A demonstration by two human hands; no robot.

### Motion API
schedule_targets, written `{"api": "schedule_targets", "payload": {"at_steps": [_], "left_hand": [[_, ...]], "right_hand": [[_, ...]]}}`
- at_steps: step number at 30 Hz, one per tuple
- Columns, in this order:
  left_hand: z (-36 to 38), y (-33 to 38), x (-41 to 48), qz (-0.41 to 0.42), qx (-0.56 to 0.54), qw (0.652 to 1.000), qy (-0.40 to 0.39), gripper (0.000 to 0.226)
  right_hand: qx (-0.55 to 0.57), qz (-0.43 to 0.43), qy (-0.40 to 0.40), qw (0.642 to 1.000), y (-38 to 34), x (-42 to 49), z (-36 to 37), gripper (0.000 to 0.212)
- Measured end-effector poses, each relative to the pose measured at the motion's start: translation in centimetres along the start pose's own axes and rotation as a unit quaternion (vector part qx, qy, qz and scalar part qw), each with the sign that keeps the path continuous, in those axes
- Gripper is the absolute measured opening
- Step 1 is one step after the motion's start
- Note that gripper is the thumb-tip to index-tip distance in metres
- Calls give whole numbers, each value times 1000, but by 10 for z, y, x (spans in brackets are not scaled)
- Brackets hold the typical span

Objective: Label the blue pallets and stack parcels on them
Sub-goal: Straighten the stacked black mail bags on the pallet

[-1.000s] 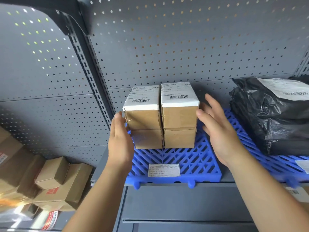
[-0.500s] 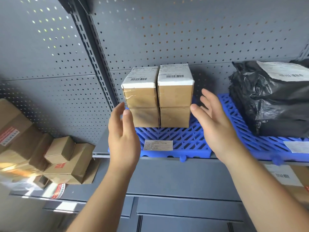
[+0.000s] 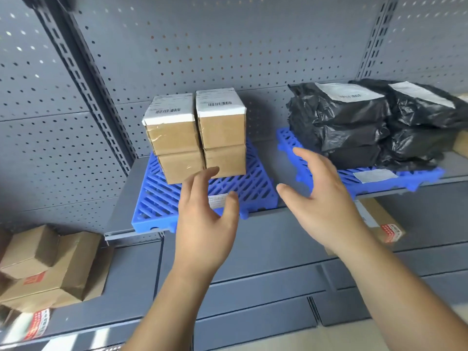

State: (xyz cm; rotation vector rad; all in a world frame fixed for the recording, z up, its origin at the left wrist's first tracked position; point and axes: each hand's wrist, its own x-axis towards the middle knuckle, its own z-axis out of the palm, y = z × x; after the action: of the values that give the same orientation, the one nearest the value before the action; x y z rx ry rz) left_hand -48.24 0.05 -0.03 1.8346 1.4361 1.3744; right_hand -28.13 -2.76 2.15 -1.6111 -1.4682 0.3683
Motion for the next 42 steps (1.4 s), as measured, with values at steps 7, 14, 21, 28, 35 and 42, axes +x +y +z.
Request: {"api": "schedule_targets", "payload": {"at_steps": [7, 14, 21, 28, 35, 42], "left_hand": [[29, 13, -24, 8, -18, 997, -80, 43], [65, 44, -24, 56, -16, 994, -94, 42], [122, 84, -19, 52, -14, 996, -70, 44], [178, 127, -17, 29, -8, 999, -41, 42], [216, 151, -26, 9, 15, 1000, -14, 42], [216, 150, -14, -8, 36, 999, 28, 38]], "right_hand": [[-71, 20, 57, 996, 19, -33, -36, 60], [-81, 34, 95, 992, 43, -37, -80, 59], [-46, 28, 110, 993, 82, -20, -138, 59], [-36, 26, 128, 991, 146, 8, -223, 60], [-18, 19, 113, 993, 187, 37, -265, 67], [135, 77, 109, 982, 212, 76, -271, 95]]}}
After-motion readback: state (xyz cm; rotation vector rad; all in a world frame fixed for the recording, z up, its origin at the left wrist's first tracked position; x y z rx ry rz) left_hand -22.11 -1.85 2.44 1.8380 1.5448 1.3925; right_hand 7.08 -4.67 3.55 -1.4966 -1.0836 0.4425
